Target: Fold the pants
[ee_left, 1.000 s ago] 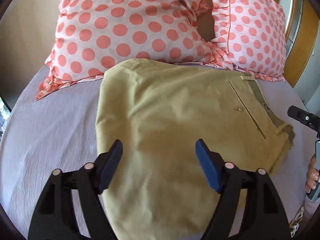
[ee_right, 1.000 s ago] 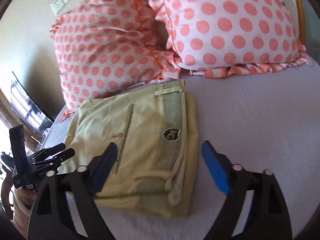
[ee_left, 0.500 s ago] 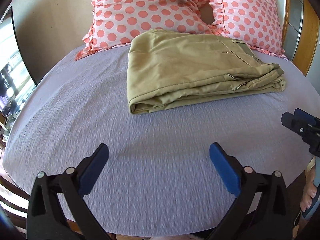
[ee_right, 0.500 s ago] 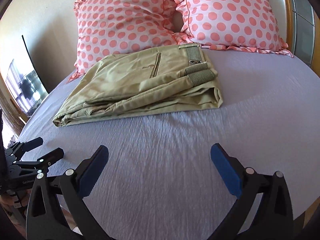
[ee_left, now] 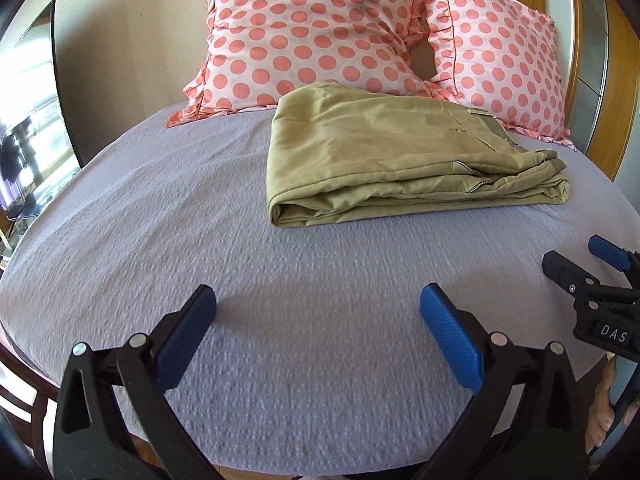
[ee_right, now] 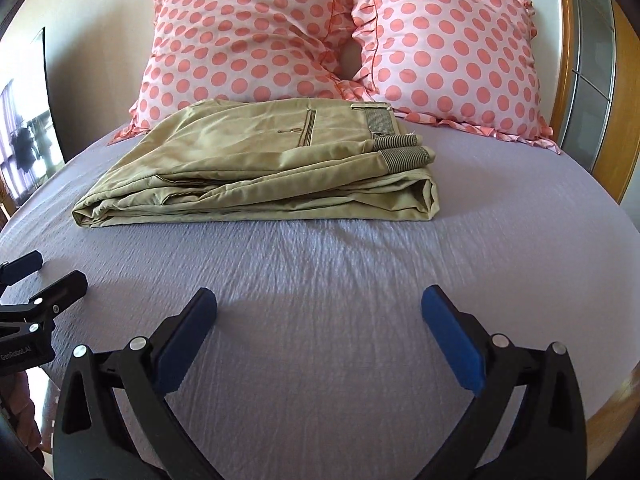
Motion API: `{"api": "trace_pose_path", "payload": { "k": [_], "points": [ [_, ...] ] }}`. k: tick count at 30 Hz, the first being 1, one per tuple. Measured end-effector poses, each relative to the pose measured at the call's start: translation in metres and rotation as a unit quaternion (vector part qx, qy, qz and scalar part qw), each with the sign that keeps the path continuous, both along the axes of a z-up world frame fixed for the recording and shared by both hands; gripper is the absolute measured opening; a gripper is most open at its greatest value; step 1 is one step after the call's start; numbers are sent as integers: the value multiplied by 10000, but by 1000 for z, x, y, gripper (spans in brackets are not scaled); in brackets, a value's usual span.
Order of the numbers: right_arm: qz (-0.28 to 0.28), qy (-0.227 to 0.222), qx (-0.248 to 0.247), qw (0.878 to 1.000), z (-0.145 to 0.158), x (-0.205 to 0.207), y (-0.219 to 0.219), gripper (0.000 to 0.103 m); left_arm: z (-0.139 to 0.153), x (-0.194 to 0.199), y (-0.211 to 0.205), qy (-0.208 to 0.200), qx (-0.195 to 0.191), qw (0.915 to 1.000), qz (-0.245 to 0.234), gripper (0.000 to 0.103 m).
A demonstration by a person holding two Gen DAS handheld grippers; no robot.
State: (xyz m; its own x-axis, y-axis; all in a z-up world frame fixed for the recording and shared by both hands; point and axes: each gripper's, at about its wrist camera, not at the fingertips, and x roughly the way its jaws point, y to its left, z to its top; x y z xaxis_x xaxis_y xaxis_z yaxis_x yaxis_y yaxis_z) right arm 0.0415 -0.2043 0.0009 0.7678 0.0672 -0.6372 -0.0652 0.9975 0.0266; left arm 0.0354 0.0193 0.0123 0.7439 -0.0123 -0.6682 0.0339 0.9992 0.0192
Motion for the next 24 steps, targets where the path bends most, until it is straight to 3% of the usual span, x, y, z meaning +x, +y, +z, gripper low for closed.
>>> {"api": "trace_pose_path", "payload": {
  "k": [24],
  "points": [
    [-8, -32, -7, 10000, 0, 0, 1, 102, -1, -1, 0, -86, 7, 10000, 45, 101]
  ]
}}
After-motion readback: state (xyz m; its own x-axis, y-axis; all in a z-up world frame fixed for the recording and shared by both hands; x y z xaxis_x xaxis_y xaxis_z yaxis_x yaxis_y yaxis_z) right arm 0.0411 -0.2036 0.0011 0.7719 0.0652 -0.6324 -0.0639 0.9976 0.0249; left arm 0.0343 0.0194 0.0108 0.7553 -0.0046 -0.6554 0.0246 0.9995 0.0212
